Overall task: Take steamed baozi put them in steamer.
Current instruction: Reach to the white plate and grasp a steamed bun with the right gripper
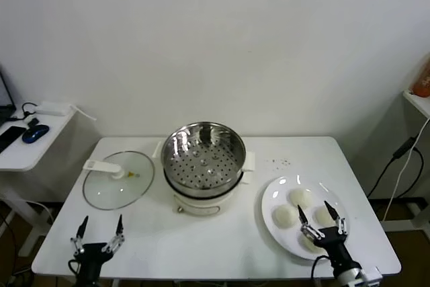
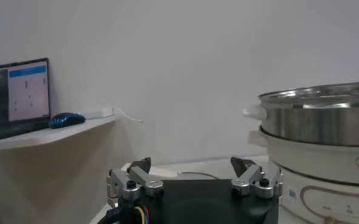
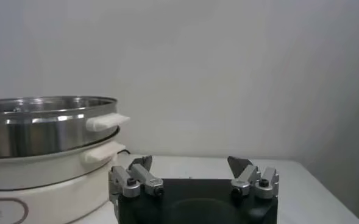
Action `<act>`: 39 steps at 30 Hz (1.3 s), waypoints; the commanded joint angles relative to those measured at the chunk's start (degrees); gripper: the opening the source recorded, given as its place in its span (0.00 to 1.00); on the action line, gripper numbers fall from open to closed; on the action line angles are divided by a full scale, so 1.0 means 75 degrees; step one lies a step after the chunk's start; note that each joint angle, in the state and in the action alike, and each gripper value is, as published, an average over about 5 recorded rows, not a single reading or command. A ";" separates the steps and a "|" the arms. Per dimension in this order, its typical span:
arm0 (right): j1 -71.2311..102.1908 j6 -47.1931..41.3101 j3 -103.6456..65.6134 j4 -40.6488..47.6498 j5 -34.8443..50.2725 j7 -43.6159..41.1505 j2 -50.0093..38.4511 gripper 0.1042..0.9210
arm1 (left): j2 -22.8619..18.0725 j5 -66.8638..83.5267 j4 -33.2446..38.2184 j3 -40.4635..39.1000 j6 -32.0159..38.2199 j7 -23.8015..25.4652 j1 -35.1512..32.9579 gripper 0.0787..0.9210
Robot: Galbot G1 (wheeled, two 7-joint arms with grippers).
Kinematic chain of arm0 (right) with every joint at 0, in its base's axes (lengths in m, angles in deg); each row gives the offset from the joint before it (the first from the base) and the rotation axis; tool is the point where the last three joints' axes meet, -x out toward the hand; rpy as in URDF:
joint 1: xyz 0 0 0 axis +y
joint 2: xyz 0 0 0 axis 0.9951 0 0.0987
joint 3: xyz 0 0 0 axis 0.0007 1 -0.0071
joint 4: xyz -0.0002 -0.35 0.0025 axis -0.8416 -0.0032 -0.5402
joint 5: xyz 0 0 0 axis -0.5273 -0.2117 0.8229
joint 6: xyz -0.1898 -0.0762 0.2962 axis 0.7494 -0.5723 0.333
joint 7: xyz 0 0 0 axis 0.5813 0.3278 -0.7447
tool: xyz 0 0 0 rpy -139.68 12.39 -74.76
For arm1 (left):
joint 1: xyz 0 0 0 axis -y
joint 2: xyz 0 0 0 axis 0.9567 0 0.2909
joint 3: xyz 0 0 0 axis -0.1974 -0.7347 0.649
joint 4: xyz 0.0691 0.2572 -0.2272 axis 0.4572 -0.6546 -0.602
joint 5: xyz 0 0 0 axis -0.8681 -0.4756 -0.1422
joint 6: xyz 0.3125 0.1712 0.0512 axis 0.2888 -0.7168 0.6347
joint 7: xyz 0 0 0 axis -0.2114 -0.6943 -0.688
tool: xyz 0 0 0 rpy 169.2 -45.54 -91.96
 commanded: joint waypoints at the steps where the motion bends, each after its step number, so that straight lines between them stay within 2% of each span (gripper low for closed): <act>1: -0.0238 -0.0123 -0.0131 -0.0019 -0.0235 -0.0318 -0.0190 0.88 | 0.0019 -0.0040 0.0020 -0.0008 0.0013 0.0009 0.0008 0.88; 6: -0.1046 -0.0772 -0.0243 0.0169 -0.0411 -0.1028 -0.1282 0.88 | 0.0047 -0.0083 0.0046 -0.0040 0.0092 0.0029 0.0018 0.88; 12: -0.2445 -0.2154 0.0105 0.0640 -0.0383 -0.1873 -0.2907 0.88 | 0.0097 -0.0207 0.0067 -0.0164 0.0176 0.0047 -0.0039 0.88; 18: -0.3673 -0.2429 0.0933 0.1787 -0.0533 -0.3551 -0.4285 0.88 | 0.0152 -0.0307 0.0013 -0.0280 0.0289 0.0037 -0.0096 0.88; 25: -0.5626 -0.2356 0.2635 0.2697 -0.0821 -0.6128 -0.5751 0.88 | 0.0202 -0.0148 0.0078 -0.0307 0.0201 -0.0024 -0.0074 0.88; 31: -0.9152 -0.2296 0.5983 0.3498 -0.0779 -0.7067 -0.5920 0.88 | 0.0178 -0.0134 0.0076 -0.0353 0.0183 -0.0024 -0.0011 0.88; 39: -1.3576 -0.2051 1.1326 0.4786 -0.0843 -0.7903 -0.5026 0.88 | 0.0212 -0.0122 0.0150 -0.0306 0.0100 -0.0059 -0.0031 0.88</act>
